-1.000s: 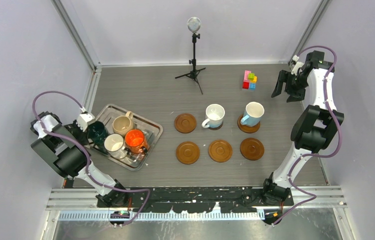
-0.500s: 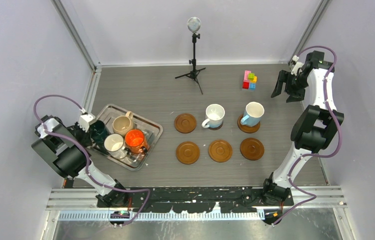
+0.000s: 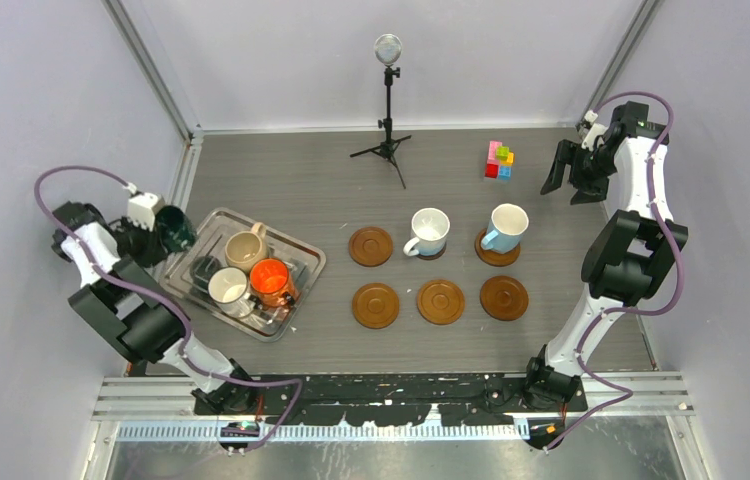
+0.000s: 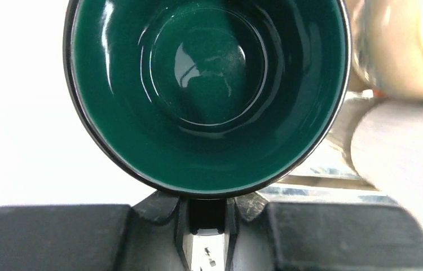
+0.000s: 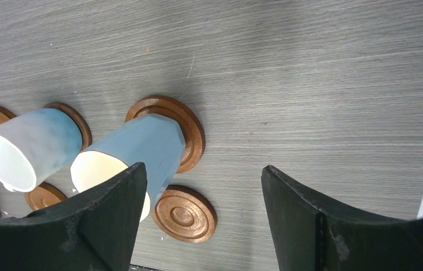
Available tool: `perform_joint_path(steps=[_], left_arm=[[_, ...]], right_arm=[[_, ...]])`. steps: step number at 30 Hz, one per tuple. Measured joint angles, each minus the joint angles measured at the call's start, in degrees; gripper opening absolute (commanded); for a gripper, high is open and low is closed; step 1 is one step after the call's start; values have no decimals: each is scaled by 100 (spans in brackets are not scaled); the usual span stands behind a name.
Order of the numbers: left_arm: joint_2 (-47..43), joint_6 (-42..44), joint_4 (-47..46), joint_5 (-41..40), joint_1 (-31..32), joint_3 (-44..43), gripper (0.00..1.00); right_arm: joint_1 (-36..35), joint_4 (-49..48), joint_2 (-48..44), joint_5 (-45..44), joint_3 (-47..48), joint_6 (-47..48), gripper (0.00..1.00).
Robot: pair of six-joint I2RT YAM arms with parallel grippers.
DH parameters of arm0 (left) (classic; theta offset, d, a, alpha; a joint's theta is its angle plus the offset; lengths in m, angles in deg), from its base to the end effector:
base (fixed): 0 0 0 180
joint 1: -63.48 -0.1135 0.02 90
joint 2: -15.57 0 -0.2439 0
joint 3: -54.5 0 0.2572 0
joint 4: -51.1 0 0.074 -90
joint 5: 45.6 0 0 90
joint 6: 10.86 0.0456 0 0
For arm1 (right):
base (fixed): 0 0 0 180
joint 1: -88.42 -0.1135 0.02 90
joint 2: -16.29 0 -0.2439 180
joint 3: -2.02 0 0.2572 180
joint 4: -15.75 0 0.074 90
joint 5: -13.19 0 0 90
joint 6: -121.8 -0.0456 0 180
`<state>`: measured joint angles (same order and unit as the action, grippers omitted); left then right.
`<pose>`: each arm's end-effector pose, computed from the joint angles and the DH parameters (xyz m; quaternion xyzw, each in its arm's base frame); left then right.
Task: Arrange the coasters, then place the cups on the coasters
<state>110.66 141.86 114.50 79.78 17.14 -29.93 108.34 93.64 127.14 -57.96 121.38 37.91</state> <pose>0.2434 0.2168 0.2020 0.1761 0.9279 -0.0670 0.3217 0.3834 -0.1233 0.2698 0.0876 0.9671 0.1172 0.2083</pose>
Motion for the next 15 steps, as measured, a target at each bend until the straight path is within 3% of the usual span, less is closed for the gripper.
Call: perform_joint_path(steps=[7,15], left_arm=[[-562,-1827,-479,-302,938,-802,0],[-1102,-3567,-841,-1163,3359,-981,0]], right_arm=[[0,-11,0,50,0,-85,80],[0,-50,-26,52,-7,-173,80]])
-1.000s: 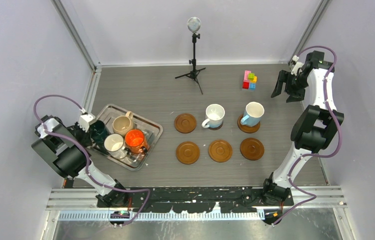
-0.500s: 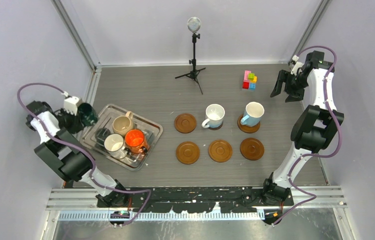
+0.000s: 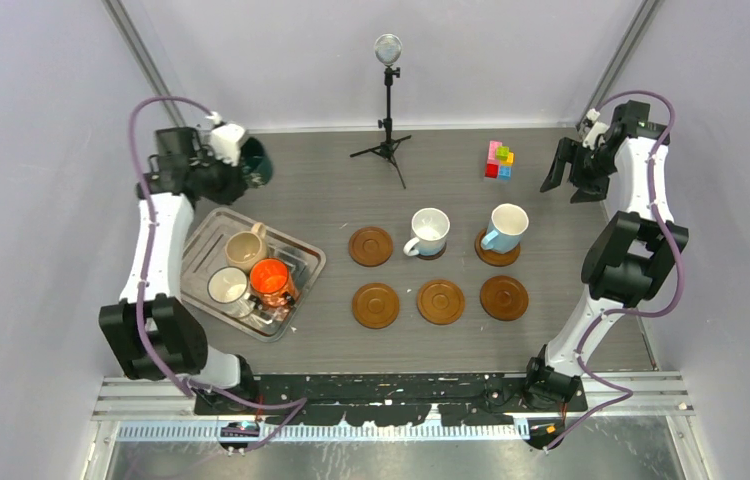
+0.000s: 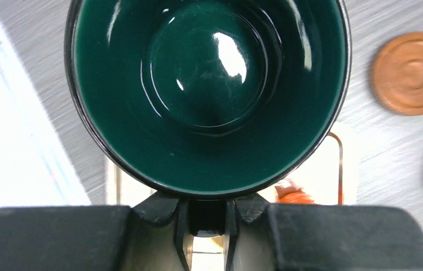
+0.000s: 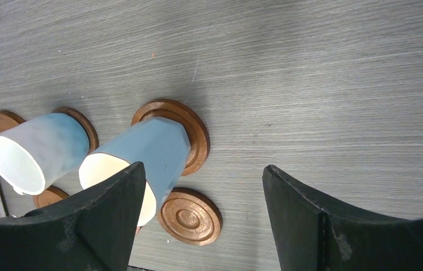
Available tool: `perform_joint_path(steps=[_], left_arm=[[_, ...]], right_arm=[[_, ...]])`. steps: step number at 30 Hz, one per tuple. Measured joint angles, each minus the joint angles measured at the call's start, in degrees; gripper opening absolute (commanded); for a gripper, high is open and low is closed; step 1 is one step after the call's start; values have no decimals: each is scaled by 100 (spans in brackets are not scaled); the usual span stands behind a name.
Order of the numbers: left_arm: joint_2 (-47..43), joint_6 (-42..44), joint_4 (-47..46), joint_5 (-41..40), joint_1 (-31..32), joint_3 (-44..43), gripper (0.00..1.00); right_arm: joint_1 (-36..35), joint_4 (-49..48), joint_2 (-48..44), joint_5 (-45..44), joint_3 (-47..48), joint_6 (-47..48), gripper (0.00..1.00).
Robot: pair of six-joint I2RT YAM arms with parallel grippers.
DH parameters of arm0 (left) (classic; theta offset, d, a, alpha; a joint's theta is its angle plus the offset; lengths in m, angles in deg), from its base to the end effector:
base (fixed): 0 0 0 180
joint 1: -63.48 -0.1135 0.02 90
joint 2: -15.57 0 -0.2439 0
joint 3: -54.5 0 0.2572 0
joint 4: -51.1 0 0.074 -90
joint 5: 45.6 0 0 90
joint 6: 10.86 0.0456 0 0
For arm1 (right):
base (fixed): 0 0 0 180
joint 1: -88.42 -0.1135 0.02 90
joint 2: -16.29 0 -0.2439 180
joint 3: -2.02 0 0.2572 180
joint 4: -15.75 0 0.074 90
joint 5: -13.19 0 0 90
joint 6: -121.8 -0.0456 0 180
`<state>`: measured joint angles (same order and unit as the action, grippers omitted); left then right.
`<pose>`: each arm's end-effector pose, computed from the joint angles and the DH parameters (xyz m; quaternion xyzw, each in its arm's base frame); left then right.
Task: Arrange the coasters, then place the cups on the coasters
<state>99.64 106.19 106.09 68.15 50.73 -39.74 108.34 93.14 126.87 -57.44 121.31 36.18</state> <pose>0.3260 0.0549 0.3199 0.1909 0.8867 -0.0507 0.4181 0.3836 -0.1229 0.2718 0.1001 0.9640 0.1232 0.2131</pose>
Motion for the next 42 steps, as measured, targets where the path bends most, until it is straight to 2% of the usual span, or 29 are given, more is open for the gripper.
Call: perform_joint_path(steps=[5,11,17,22,27,42], left_arm=[[-546,-815,-262,-525,1506,555,0],[-1008,-1692,-699,-1279,3285,1753,0],[-807,-2332,-973,-1860,4336,2162,0],[-463,-2514,-1725,-2114,4793,2315,0],[31,-2566,-2284,-2116,4959,2371,0],[658,-2647,-3062,-2415,5101,2653,0]], right_arm=[[0,-114,-243,-2,-216,-20,80],[0,-295,-485,7,-507,-153,81],[0,-420,-496,22,-660,-280,80],[0,-573,-538,22,-826,-332,81],[0,-619,-651,13,-955,-348,81],[0,-643,-772,-94,-1093,-339,81]])
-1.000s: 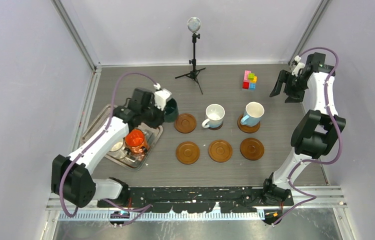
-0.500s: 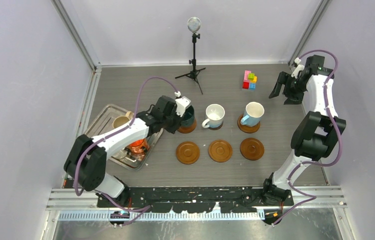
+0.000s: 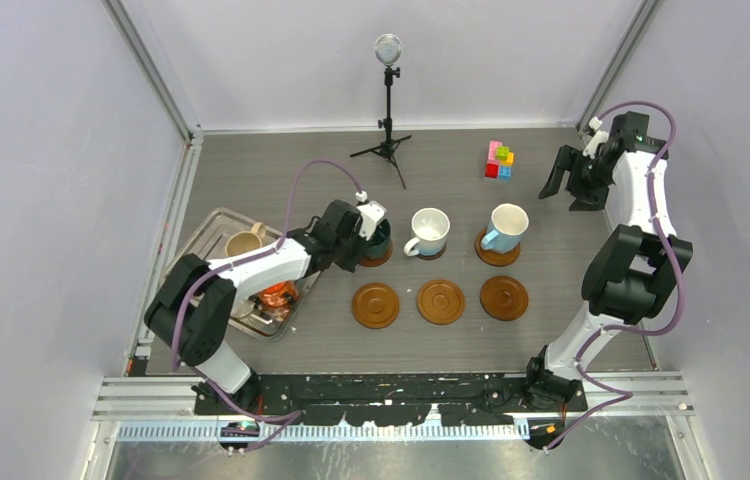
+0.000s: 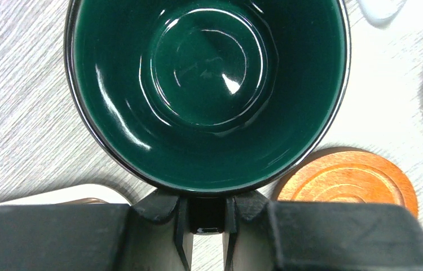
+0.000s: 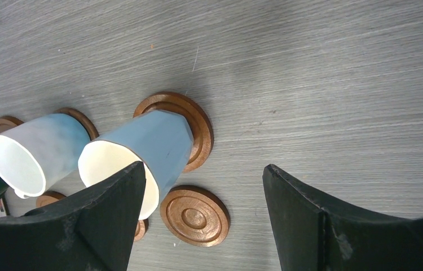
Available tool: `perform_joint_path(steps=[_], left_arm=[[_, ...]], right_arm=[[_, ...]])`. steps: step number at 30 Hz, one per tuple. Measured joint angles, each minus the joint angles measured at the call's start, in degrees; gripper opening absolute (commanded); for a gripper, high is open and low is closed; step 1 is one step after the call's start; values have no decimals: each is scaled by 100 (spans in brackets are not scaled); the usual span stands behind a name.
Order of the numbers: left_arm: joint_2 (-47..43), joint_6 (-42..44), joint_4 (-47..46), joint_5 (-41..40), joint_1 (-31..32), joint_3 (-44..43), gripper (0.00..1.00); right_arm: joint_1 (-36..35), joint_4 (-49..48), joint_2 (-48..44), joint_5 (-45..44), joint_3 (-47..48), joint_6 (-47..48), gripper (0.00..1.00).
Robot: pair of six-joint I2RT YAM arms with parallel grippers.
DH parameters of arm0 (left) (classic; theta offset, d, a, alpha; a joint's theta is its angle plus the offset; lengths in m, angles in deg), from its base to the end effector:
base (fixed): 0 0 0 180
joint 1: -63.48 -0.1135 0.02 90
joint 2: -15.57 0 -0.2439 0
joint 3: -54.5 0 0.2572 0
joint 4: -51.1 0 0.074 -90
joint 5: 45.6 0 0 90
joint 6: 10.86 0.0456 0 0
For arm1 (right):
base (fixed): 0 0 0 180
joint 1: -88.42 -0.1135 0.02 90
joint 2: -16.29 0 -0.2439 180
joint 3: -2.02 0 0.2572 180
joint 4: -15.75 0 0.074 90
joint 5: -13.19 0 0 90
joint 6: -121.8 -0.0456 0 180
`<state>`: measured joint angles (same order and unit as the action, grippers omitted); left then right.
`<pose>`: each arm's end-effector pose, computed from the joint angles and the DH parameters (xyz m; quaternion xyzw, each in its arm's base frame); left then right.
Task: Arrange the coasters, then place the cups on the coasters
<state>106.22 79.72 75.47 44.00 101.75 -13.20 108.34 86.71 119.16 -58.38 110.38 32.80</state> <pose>0.2677 -0.2108 0.1692 0.3086 0.8788 -0.1145 0.3454 0.3613 -0.1156 0.2692 0.1250 0.9570 0.1158 0.2346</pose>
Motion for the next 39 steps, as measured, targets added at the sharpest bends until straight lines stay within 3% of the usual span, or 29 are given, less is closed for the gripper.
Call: perform_joint_path(steps=[6,23,26,28,33,39], left_arm=[[138,0,-109,-114,0,55,3],[101,11,-225,-111,0,144,63],[-140,24,-68,-83,0,164,80],[-400,39,142,-59,-2,164,97],[-1239,125,1019,295,-256,52,100],[-1917,332,2308,793,-1615,-695,100]], right_arm=[[0,-2,-50,-39,-4,17,81],[0,-2,-101,-57,-98,22,81],[0,-2,-103,-57,-98,22,81],[0,-2,-103,-55,-98,24,81],[0,-4,-103,-35,-98,39,81],[0,-13,-103,7,-98,39,81]])
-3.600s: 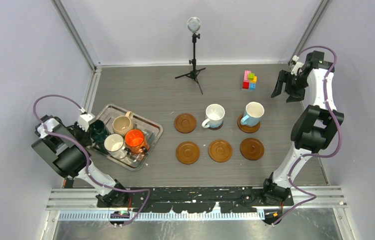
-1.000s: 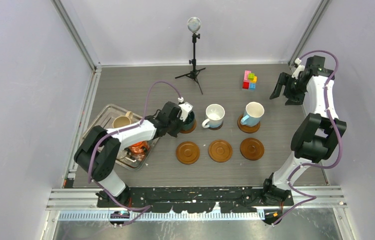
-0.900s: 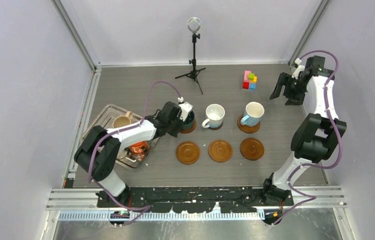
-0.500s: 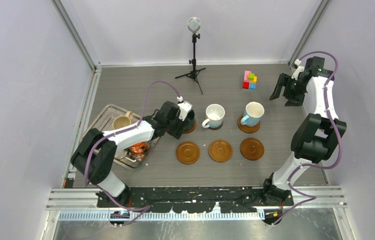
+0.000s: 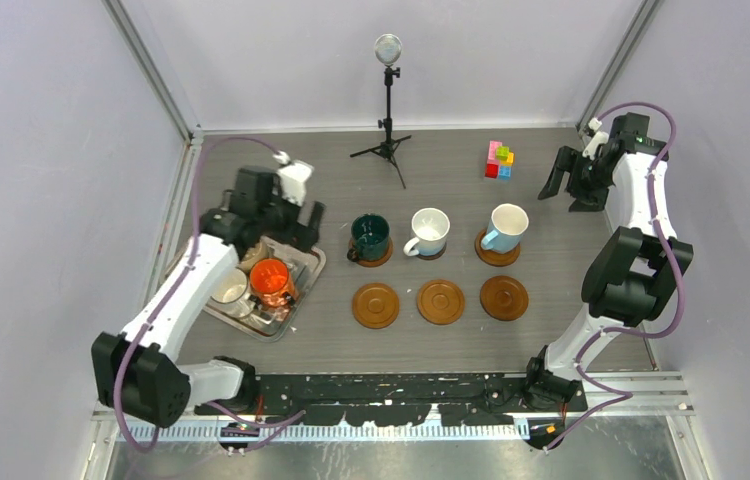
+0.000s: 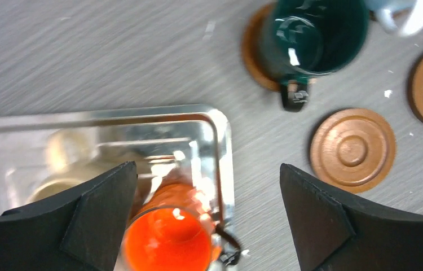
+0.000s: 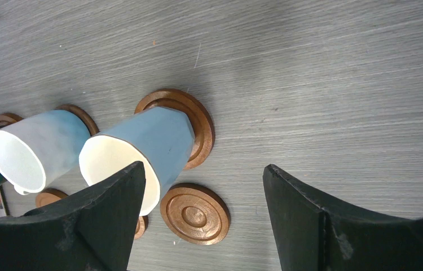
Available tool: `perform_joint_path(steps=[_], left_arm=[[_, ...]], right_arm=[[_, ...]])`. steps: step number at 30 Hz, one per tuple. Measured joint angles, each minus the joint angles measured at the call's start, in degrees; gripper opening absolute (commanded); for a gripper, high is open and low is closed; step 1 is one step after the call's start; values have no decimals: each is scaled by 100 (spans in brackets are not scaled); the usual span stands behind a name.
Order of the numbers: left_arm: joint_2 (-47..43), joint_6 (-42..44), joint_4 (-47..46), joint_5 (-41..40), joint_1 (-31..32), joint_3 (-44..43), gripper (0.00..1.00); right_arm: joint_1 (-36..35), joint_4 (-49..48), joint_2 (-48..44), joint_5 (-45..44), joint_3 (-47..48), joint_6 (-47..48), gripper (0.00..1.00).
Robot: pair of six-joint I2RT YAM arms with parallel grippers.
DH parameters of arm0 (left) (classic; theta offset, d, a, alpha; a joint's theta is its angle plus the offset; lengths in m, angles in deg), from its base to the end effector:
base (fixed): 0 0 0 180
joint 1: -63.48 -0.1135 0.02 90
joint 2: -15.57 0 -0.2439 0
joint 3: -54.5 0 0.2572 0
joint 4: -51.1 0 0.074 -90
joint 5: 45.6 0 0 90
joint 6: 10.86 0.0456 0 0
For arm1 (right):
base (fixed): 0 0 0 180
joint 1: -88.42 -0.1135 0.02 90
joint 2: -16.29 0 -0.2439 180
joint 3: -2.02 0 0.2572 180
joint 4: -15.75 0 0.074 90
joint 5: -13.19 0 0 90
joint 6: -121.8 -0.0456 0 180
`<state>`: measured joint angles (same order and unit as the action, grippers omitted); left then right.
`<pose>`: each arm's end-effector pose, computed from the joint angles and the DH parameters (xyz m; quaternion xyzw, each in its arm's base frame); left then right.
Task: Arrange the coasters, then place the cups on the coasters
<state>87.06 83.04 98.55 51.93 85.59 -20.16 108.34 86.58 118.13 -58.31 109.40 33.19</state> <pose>0.2615 -0.1127 0.2758 0.2318 0.8901 -0.1211 0.3732 0.3575 -0.1142 0.2705 0.1213 0.9571 0.1153 0.2366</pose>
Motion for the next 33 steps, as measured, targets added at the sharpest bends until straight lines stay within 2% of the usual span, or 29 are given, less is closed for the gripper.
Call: perform_joint_path(steps=[4,9,20,33], left_arm=[[-140,402,695,219,-1250,-522,100],[76,1023,1250,-20,-2096,-839,100],[2076,1591,1484,-584,-2175,-2061,100],[3261,1609,1349,-1244,-1945,-2334,100]], right_arm=[[0,-33,0,68,0,0,81],[0,-87,0,138,0,-4,81],[0,-208,11,214,0,-22,81],[0,-249,11,201,-101,-70,81]])
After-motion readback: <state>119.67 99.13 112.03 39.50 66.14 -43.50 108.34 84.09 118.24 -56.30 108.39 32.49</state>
